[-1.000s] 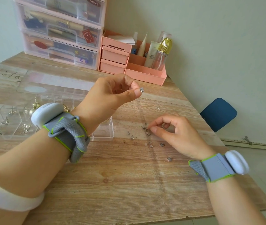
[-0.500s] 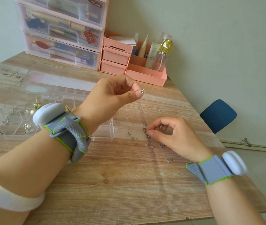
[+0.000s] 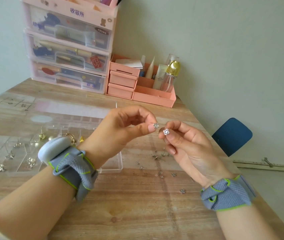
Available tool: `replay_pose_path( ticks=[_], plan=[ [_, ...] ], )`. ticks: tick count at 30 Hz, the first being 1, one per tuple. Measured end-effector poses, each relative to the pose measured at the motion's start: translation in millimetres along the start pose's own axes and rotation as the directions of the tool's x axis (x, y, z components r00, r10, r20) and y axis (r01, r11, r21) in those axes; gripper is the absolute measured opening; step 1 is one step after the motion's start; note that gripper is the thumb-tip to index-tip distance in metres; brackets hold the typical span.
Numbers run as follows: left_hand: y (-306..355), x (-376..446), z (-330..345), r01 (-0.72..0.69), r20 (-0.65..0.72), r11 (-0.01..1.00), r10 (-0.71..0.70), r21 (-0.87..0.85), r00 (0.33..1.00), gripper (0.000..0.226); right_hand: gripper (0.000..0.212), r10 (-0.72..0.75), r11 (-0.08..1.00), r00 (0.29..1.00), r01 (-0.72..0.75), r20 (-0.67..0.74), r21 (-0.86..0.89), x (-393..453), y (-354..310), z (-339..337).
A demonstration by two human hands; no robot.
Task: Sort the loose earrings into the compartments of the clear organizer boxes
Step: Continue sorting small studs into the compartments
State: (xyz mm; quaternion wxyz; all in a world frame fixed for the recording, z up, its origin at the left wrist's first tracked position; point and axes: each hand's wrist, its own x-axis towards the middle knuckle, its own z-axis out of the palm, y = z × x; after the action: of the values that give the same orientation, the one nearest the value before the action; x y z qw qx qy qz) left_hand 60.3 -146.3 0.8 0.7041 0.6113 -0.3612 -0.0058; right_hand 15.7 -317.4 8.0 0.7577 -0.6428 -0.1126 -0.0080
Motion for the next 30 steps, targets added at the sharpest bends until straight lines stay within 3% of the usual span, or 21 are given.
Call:
replay_pose_path(
  ticks=[9,15,19,23,26,28,30],
  plan=[
    [0.5,-1.3,-0.8,-0.022,0.081,0.998,0.026,-0.054,0.996,0.017,0.009,0.007,0.99,0.995,-0.021,0.097,0.142,3.2,4.1,4.4],
    [3.6,-0.7,-2.1,-0.025,0.064,0.996,0.03,-0.081,0.998,0.005,0.013,0.004,0.986,0.991,-0.025,0.133,0.162,3.5,3.0,10.7],
    [13.5,-4.4,-11.0,0.007,0.082,1.0,-0.008,0.019,0.997,0.015,0.013,0.01,0.991,0.992,-0.027,0.127,0.133,3.3,-0.4,16.2],
    [26.1,-11.3,-33.1,0.097,-0.022,0.937,-0.095,0.335,0.995,0.006,0.012,0.035,0.992,0.994,-0.022,0.101,-0.127,3.4,-3.2,23.5],
    [29.8,-19.9,-52.1,0.157,-0.044,0.732,-0.17,0.663,0.984,0.014,0.01,0.018,0.918,0.994,0.027,0.11,-0.395,3.4,-1.7,34.1],
    [34.0,-26.8,-59.1,0.195,-0.041,0.64,-0.247,0.744,0.968,0.015,0.012,0.03,0.844,0.991,0.043,0.127,-0.535,4.8,1.2,42.3],
    [37.4,-30.7,-59.1,0.223,-0.029,0.611,-0.311,0.759,0.95,0.014,0.012,0.057,0.773,0.989,0.042,0.135,-0.633,6.7,5.1,49.6]
  ],
)
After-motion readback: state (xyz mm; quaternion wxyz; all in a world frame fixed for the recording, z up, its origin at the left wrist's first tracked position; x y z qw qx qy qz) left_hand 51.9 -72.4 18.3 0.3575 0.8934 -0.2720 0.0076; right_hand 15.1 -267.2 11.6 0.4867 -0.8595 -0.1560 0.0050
